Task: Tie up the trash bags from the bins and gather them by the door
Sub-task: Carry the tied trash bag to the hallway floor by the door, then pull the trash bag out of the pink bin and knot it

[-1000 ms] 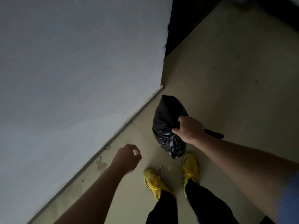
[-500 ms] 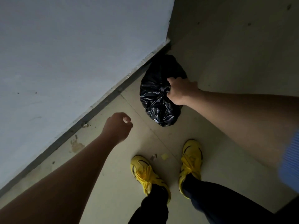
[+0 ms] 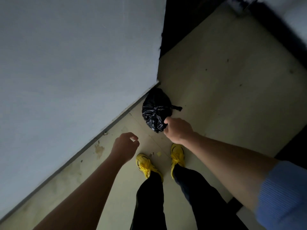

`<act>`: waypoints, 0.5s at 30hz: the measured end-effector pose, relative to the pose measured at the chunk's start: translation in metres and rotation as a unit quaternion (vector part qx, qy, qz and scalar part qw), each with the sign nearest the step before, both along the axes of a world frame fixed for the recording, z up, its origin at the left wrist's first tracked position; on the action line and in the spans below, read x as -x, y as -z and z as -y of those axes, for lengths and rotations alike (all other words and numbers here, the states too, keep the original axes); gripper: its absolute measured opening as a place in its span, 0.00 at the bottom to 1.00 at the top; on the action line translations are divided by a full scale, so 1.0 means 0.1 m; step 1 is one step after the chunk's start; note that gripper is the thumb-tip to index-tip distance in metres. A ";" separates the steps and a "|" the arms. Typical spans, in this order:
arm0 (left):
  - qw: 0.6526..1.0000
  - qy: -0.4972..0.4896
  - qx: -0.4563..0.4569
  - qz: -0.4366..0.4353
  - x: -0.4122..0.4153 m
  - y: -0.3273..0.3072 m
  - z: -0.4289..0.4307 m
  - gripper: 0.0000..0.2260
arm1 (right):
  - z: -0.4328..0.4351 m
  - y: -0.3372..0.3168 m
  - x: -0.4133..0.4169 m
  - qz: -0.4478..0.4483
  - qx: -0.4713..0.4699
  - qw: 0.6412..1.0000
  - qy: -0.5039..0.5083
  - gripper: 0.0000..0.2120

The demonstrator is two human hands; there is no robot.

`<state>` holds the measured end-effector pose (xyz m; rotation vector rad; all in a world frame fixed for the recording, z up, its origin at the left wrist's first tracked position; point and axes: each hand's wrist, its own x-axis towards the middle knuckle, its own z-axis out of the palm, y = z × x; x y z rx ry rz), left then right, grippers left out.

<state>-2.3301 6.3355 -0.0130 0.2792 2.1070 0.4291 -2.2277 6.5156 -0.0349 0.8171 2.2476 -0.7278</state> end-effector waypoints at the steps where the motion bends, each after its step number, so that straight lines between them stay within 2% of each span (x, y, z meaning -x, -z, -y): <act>1: 1.000 -0.008 -0.001 0.002 -0.06 -0.21 0.09 0.09 | 0.05 -0.24 -0.01 -0.005 -0.004 1.000 -0.009 0.17; 5: 0.997 -0.077 0.006 -0.003 -0.39 -0.99 0.57 0.09 | 0.30 -1.16 -0.03 -0.030 -0.008 0.997 -0.076 0.15; 8: 0.990 -0.136 0.023 -0.023 -0.70 -1.51 1.00 0.10 | 0.54 -1.70 0.02 -0.045 -0.018 0.982 -0.181 0.10; 10: 0.982 -0.183 0.027 -0.045 -0.90 -1.83 1.30 0.10 | 0.77 -1.99 0.09 -0.048 -0.025 0.963 -0.263 0.13; 11: 0.977 -0.204 0.027 -0.059 -0.98 -1.94 1.41 0.10 | 0.86 -2.11 0.13 -0.044 -0.029 0.954 -0.296 0.10; 12: 0.971 -0.227 0.028 -0.076 -1.08 -2.08 1.57 0.10 | 0.98 -2.22 0.16 -0.055 -0.035 0.940 -0.336 0.09; 15: 0.950 -0.281 0.048 -0.128 -1.40 -2.49 2.09 0.11 | 1.48 -2.64 0.25 -0.097 -0.056 0.888 -0.447 0.12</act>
